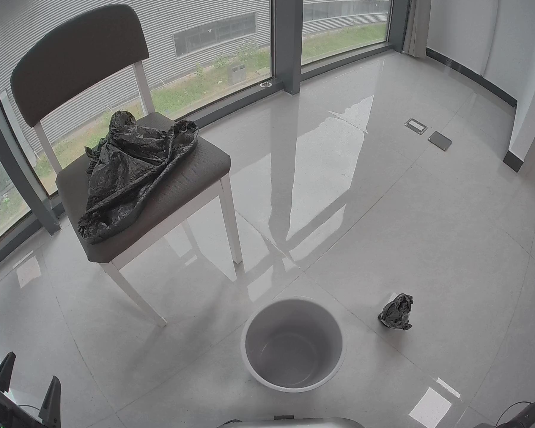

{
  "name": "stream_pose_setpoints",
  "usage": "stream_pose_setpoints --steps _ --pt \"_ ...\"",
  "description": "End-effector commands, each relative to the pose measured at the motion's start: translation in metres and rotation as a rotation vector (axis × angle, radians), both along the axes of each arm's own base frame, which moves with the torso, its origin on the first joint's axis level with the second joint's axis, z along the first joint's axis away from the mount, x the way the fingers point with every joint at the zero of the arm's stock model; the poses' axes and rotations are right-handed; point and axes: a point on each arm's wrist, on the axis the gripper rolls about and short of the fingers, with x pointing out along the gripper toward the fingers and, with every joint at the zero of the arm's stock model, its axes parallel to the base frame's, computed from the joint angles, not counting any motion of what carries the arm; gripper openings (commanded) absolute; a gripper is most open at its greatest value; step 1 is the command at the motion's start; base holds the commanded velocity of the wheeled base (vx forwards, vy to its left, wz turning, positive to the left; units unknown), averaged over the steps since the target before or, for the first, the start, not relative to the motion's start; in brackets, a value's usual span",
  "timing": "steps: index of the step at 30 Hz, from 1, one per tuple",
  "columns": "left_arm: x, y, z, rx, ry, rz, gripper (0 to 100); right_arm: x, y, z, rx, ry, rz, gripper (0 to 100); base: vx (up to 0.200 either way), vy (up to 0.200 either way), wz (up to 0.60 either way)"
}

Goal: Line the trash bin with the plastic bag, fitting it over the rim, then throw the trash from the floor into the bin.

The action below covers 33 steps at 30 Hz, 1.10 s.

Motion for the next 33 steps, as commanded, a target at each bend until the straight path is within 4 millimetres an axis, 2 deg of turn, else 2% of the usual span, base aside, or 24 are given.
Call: stream_pose_setpoints --steps 1,4,6,8,9,12,14,15,16,17,19,22,24,25,26,29,33 --pt "0.000 0.000 -0.005 -0.008 0.000 -0.001 100 0.031 0.001 0.019 -0.071 0.149 0.015 100 0.000 0.000 0.00" --pt "0.000 0.000 -0.005 0.006 -0.002 -0.010 100 0.029 -0.001 0.015 -0.144 0.180 -0.037 100 0.000 0.000 0.00" --pt "-0.002 -0.001 0.004 0.022 -0.049 -0.051 100 0.029 -0.002 0.012 -0.157 0.192 -0.079 100 0.000 0.000 0.00" --pt "-0.007 -0.003 0.034 -0.010 -0.118 -0.157 100 0.029 -0.002 0.010 -0.159 0.204 -0.091 100 0.000 0.000 0.00" --pt "-0.004 -0.003 0.059 -0.077 -0.093 -0.235 100 0.030 -0.002 0.008 -0.159 0.208 -0.090 100 0.000 0.000 0.00" --pt "0.017 -0.004 0.114 -0.192 -0.049 -0.249 100 0.031 -0.002 0.007 -0.170 0.213 -0.073 100 0.000 0.000 0.00" --pt "0.043 -0.005 0.128 -0.179 0.037 -0.217 100 0.032 -0.001 0.006 -0.176 0.214 -0.055 100 0.000 0.000 0.00" --pt "0.048 -0.005 0.129 -0.173 0.054 -0.209 100 0.032 -0.001 0.006 -0.177 0.214 -0.054 100 0.000 0.000 0.00" --pt "0.077 -0.005 0.135 -0.097 0.136 -0.164 100 0.033 -0.001 0.003 -0.183 0.221 -0.049 100 0.000 0.000 0.00" --pt "0.091 -0.004 0.139 -0.054 0.169 -0.143 100 0.034 -0.001 0.002 -0.185 0.222 -0.050 100 0.000 0.000 0.00" --pt "0.133 -0.001 0.135 -0.011 0.302 -0.092 100 0.036 -0.001 -0.001 -0.197 0.218 -0.048 100 0.000 0.000 0.00" --pt "0.197 0.008 0.129 -0.060 0.441 0.001 100 0.038 -0.001 -0.005 -0.215 0.210 -0.038 100 0.000 0.000 0.00" --pt "0.237 0.014 0.120 -0.091 0.507 0.069 100 0.039 -0.001 -0.007 -0.240 0.202 -0.025 100 0.000 0.000 0.00" --pt "0.243 0.015 0.120 -0.095 0.508 0.082 100 0.040 -0.001 -0.007 -0.245 0.201 -0.022 100 0.000 0.000 0.00" --pt "0.271 0.019 0.118 -0.117 0.523 0.144 100 0.040 -0.001 -0.007 -0.260 0.197 -0.020 100 0.000 0.000 0.00" --pt "0.304 0.022 0.125 -0.162 0.518 0.185 100 0.040 -0.001 -0.004 -0.271 0.177 -0.019 100 0.000 0.000 0.00" --pt "0.316 0.023 0.127 -0.193 0.615 0.202 100 0.040 -0.001 -0.001 -0.273 0.149 -0.024 100 0.000 0.000 0.00"
